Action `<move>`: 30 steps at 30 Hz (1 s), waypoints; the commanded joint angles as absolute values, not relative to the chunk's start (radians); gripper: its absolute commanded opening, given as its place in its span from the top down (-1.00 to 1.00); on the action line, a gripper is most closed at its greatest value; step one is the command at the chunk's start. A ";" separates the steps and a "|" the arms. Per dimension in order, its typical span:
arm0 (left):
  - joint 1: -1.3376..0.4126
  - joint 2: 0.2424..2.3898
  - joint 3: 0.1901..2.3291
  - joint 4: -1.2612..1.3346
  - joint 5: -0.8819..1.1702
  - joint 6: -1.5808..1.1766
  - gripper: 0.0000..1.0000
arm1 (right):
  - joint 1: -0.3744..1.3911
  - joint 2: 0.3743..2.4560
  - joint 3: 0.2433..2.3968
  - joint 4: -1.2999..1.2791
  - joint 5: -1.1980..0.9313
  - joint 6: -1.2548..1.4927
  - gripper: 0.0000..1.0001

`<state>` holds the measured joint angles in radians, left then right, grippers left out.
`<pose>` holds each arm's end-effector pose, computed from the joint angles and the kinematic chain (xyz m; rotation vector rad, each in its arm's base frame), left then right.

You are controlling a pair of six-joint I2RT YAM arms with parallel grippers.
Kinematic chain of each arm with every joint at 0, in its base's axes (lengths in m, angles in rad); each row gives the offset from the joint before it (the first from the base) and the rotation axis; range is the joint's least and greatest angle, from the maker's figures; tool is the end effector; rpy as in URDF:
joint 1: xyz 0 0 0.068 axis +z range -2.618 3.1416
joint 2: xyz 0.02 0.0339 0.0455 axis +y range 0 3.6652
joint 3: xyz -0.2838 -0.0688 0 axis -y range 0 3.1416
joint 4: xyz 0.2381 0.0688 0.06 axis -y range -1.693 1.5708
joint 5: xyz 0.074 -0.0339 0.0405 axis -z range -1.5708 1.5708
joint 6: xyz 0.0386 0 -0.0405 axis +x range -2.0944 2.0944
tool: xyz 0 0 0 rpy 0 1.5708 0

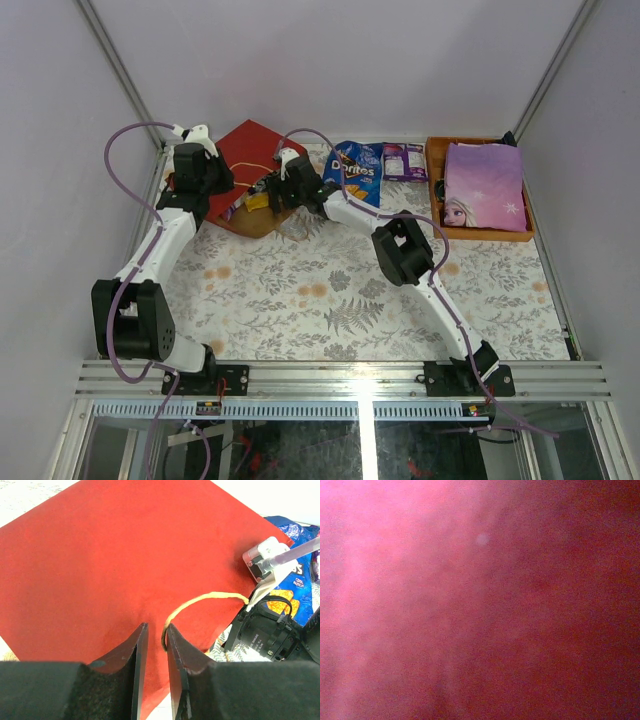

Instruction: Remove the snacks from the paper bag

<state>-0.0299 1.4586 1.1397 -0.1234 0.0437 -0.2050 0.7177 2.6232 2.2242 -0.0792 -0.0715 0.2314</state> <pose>0.3347 -0.0117 0.3297 -0.1486 2.0125 -0.1934 0.4570 0.4027 0.1651 -0.5534 2.0401 0.6544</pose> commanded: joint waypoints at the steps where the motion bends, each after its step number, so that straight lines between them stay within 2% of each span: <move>1: -0.020 1.432 1.134 -0.103 0.043 -0.195 0.59 | 0.712 2.620 2.270 -0.106 -0.091 0.261 -0.49; 8: -0.019 1.432 1.134 -0.103 0.040 -0.193 0.59 | 0.710 2.608 2.268 -0.091 -0.119 0.281 -0.06; 17: -0.020 1.436 1.135 -0.104 0.037 -0.192 0.58 | 0.704 2.587 2.252 -0.083 -0.123 0.304 0.99; 24: -0.019 1.437 1.136 -0.104 0.028 -0.189 0.59 | 0.688 2.466 2.124 -0.022 -0.116 0.332 1.00; 30: -0.019 1.442 1.137 -0.104 0.020 -0.187 0.59 | 0.678 2.170 1.796 0.149 -0.086 0.365 1.00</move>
